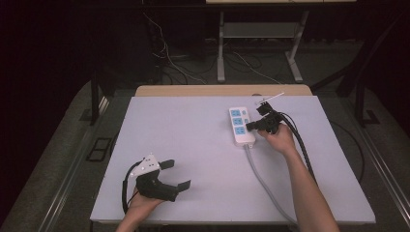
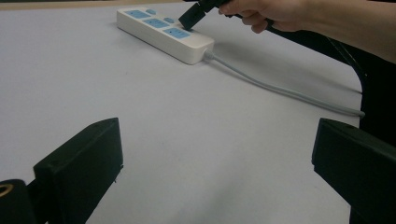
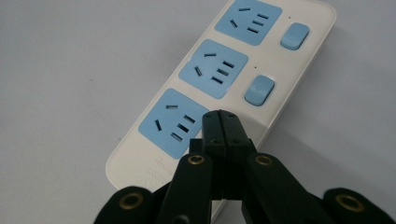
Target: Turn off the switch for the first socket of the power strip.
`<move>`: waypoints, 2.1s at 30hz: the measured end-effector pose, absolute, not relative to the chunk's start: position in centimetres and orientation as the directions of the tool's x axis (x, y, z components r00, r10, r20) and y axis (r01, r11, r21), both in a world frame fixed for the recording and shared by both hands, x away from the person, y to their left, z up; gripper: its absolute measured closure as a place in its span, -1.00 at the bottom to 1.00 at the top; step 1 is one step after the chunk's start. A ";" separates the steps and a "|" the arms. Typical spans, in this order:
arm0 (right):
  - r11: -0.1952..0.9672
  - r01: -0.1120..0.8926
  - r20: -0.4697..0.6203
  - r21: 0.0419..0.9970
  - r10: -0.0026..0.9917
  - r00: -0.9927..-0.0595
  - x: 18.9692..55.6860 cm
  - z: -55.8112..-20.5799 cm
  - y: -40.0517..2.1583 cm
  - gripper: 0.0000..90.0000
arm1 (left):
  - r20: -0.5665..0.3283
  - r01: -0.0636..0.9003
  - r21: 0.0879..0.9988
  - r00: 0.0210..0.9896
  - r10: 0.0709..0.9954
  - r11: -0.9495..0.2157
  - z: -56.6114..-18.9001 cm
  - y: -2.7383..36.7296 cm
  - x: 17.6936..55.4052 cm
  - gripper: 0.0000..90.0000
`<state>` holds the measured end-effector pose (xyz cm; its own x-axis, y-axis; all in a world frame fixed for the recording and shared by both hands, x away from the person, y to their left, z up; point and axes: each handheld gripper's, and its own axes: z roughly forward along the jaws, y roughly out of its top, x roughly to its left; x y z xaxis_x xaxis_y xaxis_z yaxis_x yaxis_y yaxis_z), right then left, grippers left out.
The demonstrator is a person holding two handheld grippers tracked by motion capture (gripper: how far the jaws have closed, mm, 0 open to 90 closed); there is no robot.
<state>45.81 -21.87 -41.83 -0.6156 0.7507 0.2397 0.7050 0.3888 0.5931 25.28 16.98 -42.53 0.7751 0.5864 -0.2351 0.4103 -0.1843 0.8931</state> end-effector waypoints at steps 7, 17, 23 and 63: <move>0.404 0.717 0.208 0.568 0.773 -0.600 45.8 -41.0 -22.0 1.00 | -0.236 0.410 0.894 0.776 0.585 -0.183 -42.5 16.9 25.2 -0.99; 0.410 0.703 0.193 0.581 0.770 -0.608 45.3 -39.7 -22.8 1.00 | -0.239 0.416 0.891 0.771 0.590 -0.183 -42.7 17.1 25.5 -0.99; 0.426 0.700 0.171 0.573 0.773 -0.611 45.0 -39.0 -23.3 1.00 | -0.240 0.418 0.891 0.768 0.594 -0.180 -42.7 17.2 25.5 -0.99; 0.252 0.683 0.313 0.685 0.745 -0.589 37.7 -35.7 -26.8 -0.99 | -0.244 0.420 0.891 0.766 0.594 -0.175 -42.8 17.1 25.6 -0.99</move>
